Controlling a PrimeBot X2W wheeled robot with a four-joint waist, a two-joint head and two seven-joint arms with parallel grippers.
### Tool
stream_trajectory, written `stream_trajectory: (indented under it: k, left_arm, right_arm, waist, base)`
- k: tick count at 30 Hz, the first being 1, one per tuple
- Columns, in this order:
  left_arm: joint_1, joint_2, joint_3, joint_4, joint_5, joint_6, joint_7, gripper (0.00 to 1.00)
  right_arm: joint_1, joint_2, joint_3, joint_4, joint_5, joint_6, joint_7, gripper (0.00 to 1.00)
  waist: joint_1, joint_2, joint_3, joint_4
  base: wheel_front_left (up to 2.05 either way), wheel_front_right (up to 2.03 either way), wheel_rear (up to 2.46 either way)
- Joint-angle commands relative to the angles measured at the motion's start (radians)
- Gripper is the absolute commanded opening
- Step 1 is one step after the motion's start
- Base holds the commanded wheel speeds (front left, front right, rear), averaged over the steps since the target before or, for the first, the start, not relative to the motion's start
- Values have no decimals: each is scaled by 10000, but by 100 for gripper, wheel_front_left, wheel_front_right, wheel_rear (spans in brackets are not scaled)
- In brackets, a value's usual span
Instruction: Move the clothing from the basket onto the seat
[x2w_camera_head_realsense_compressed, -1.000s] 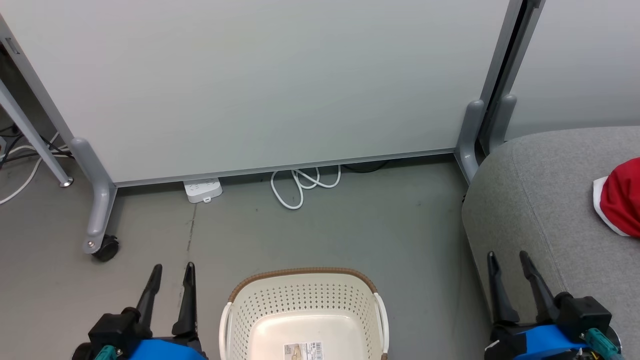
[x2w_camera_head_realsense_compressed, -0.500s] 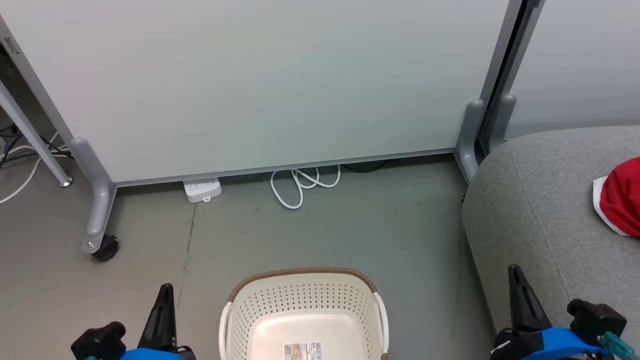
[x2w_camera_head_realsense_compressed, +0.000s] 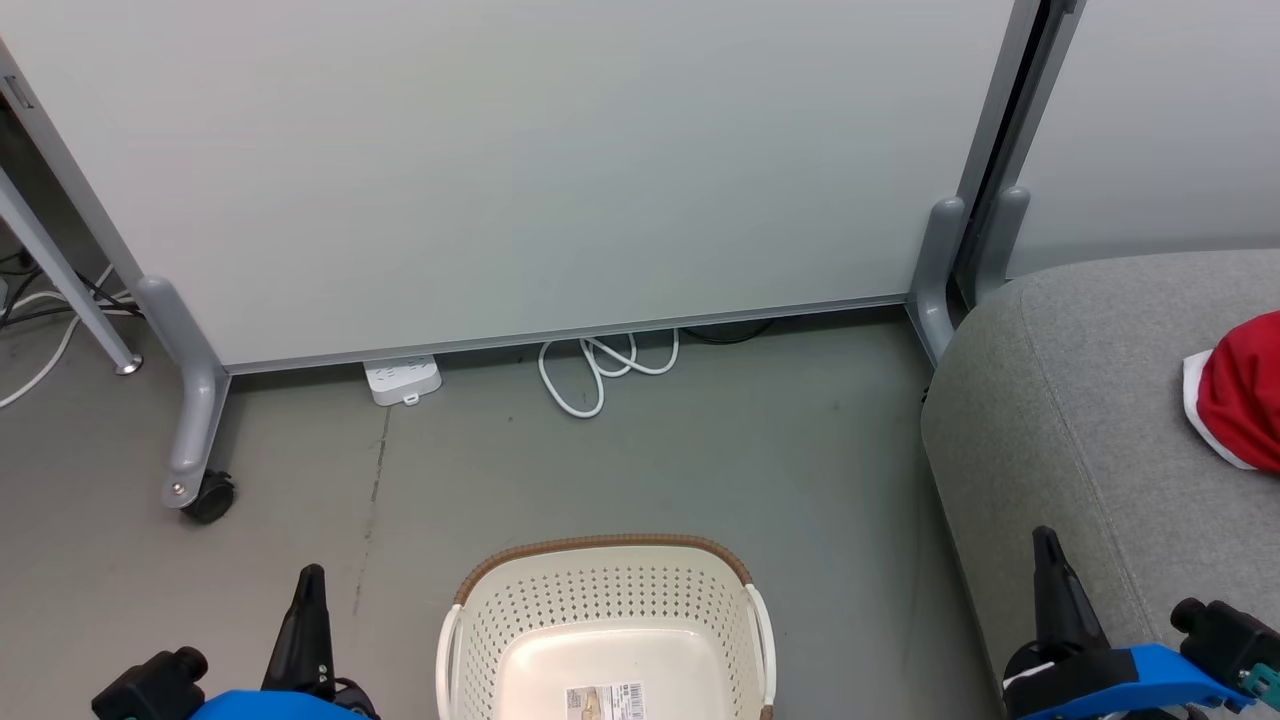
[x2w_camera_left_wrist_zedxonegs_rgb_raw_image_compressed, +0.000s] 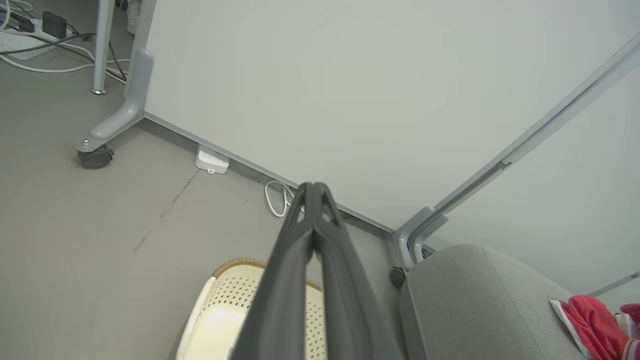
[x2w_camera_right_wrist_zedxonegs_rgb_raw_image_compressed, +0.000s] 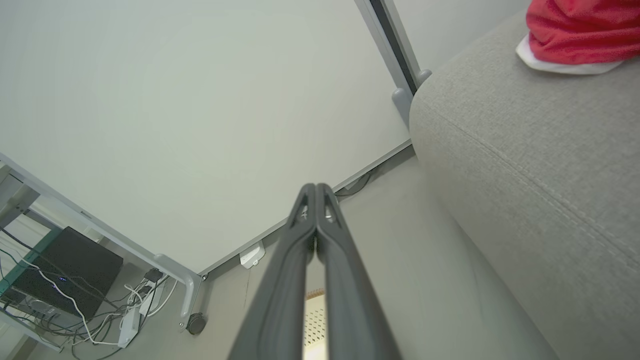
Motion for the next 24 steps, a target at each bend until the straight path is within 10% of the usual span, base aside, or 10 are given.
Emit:
stream_trajectory:
  k: [1, 24]
  left_arm:
    - [-262, 57, 90, -194, -290, -52, 50, 0]
    - [-383, 79, 445, -423, -3322, -164, 865, 0]
  right_arm:
    - [-252, -1, -38, -183, 321, -1, 66, 0]
    - [-442, 10, -213, -327, 3571, -3, 881, 0]
  waist:
    - [0, 0, 1, -2]
    - [0, 0, 19, -64]
  base:
    - [0, 0, 0]
    - [0, 0, 0]
